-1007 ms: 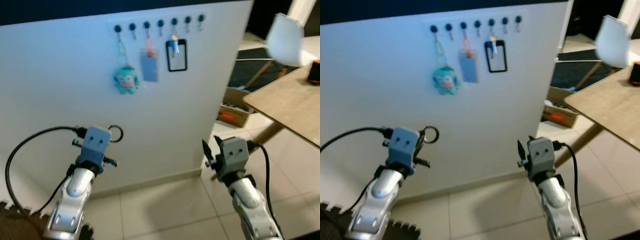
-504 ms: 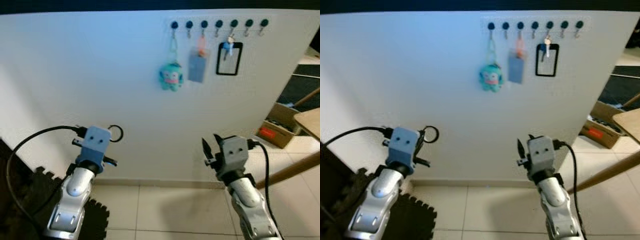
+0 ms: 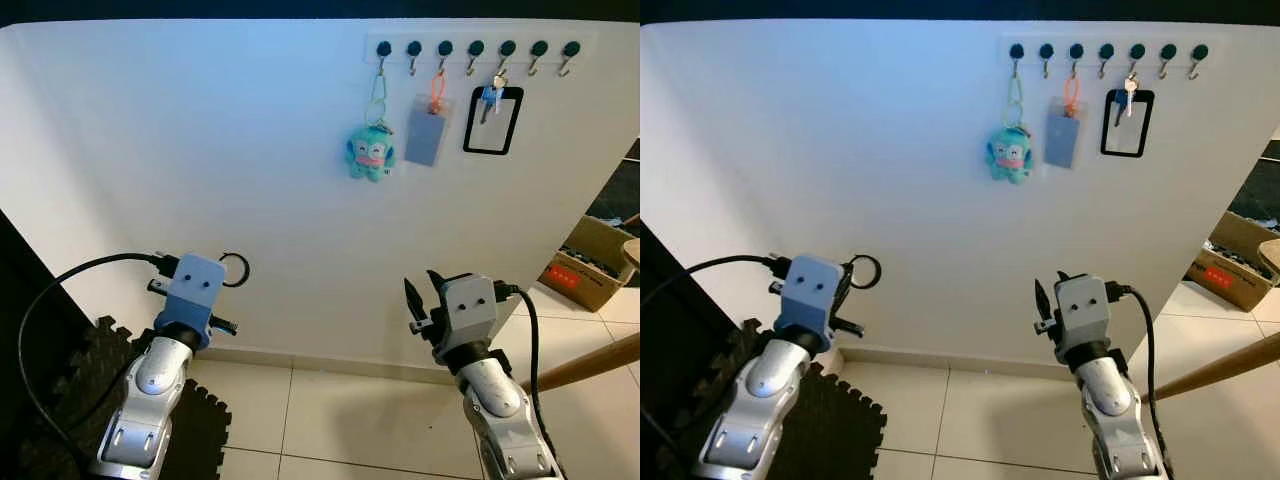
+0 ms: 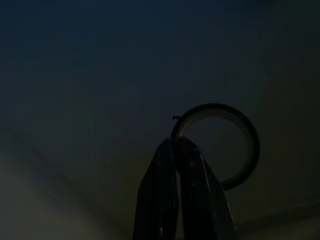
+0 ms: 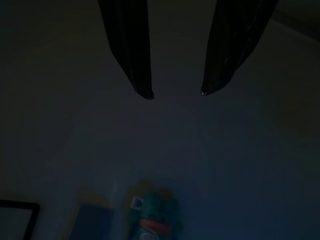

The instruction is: Hang keys on a hook

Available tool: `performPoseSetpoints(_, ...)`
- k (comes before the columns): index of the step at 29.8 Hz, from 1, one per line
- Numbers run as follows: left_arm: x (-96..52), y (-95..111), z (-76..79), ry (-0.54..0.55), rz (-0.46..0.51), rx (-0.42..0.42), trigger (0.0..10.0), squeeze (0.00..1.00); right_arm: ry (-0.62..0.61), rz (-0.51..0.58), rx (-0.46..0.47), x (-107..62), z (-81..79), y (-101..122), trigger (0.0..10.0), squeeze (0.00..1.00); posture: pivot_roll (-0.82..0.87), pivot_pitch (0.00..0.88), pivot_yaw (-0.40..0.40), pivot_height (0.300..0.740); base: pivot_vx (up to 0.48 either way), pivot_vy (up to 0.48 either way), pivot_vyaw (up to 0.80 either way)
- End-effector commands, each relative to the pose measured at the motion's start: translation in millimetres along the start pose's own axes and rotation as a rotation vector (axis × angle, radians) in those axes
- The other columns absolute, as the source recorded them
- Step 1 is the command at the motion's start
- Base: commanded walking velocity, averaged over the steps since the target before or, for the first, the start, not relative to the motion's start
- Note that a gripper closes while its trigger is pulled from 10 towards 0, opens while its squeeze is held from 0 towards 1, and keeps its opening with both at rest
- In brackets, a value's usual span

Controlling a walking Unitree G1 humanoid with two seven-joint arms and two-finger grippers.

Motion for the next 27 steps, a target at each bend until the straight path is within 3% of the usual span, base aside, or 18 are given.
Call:
performPoseSetpoints(1,-1.1,-4.8,2.5,-0.013,-0.017,0.012,10.0,0.02,-0.003,-0.021,0.007,-2.3,-1.2,-5.7,10.0,0.0,0.07,0.159,0.037,0.74,0.0,-0.48,0.0)
performPoseSetpoints(13,0.1,-7.6,0.9,-0.001,-0.03,0.015,10.0,0.04,-0.003,-0.022,0.003,-2.7,-1.4,-5.6,10.0,0.0,0.07,0.159,0.036,0.74,0.0,-0.453,0.0)
performPoseSetpoints(19,0.4,-8.7,0.4,0.005,-0.038,0.015,10.0,0.03,0.0,-0.021,0.003,-2.7,-1.4,-5.4,10.0,0.0,0.07,0.159,0.033,0.74,0.264,-0.394,0.0)
performPoseSetpoints(27,0.3,-10.1,-0.1,0.009,-0.047,0.017,10.0,0.01,0.001,-0.022,0.002,-2.9,-1.7,-5.6,10.0,0.0,0.07,0.159,0.034,0.74,0.269,-0.064,0.0)
Point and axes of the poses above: a point about 5 cm out from each wrist's last joint towards the gripper, its own x axis pointing out of the wrist towards the gripper, its own y axis along the axis of the wrist's last joint, z = x × y, the point moved 6 cm from there along x, pointing out of the wrist towards the gripper, and after that the axes turned 12 degrees about x, right-handed, at the moved point
